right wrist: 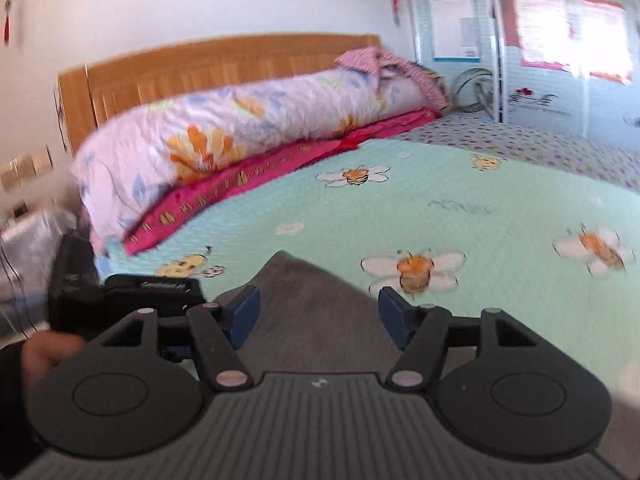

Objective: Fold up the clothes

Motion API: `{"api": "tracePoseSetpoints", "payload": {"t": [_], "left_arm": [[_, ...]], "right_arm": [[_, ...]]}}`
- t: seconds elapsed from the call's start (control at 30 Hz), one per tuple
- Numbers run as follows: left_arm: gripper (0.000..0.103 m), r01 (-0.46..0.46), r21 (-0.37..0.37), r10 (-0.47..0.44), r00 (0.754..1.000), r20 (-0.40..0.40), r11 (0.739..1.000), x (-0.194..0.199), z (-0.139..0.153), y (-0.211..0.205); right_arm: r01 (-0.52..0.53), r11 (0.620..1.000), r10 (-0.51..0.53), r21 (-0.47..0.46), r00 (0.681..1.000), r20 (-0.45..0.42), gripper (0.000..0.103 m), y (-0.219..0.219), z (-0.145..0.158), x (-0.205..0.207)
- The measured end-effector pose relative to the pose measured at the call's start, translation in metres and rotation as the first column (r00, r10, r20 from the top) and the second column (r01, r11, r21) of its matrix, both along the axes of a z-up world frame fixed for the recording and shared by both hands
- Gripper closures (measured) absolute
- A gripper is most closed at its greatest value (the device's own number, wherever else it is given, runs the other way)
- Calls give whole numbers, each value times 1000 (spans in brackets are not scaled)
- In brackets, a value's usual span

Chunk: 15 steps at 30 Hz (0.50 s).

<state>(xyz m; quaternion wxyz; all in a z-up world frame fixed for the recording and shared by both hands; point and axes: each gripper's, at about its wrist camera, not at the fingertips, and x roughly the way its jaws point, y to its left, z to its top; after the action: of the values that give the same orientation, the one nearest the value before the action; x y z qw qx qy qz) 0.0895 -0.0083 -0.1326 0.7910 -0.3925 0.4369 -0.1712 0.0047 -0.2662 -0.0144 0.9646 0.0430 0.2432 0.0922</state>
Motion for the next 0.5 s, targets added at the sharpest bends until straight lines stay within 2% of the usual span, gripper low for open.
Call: {"api": "tracePoseSetpoints", "payload": {"t": [0.1,0.13,0.17,0.27,0.33,0.4,0.43,0.47,0.5], "left_arm": [[47,-10,-29,11,999,31,1000,1,-9,0],[64,-15,-22,16,999,43,1000,-1,-12,0],[75,-16,-24,17,999,49,1000,-2,-14,1],[77,-10,-38,12,998,60,999,-5,-20,6],[78,-1,-19,3,997,77,1000,-8,-19,5],[79,2,-9,-1,997,76,1000,-8,-19,3],[78,4,-8,-4,997,73,1000,-7,-19,2],[78,6,-16,-5,998,69,1000,-6,-21,4],[78,11,-28,-9,998,65,1000,-6,-23,6]], "right_arm": [[-62,998,62,0,996,-62,36,4,2,53],[-89,996,88,-3,992,-88,36,6,1,72],[-120,993,119,-5,986,-116,36,9,0,90],[-242,970,233,-17,949,-212,36,34,-16,146],[-308,951,291,-16,914,-284,37,49,-33,178],[-360,932,313,-48,863,-398,62,63,-58,211],[-376,922,300,-97,849,-435,63,66,-70,223],[-373,921,292,-111,851,-436,56,64,-75,231],[-359,926,280,-114,859,-430,55,61,-77,237]]}}
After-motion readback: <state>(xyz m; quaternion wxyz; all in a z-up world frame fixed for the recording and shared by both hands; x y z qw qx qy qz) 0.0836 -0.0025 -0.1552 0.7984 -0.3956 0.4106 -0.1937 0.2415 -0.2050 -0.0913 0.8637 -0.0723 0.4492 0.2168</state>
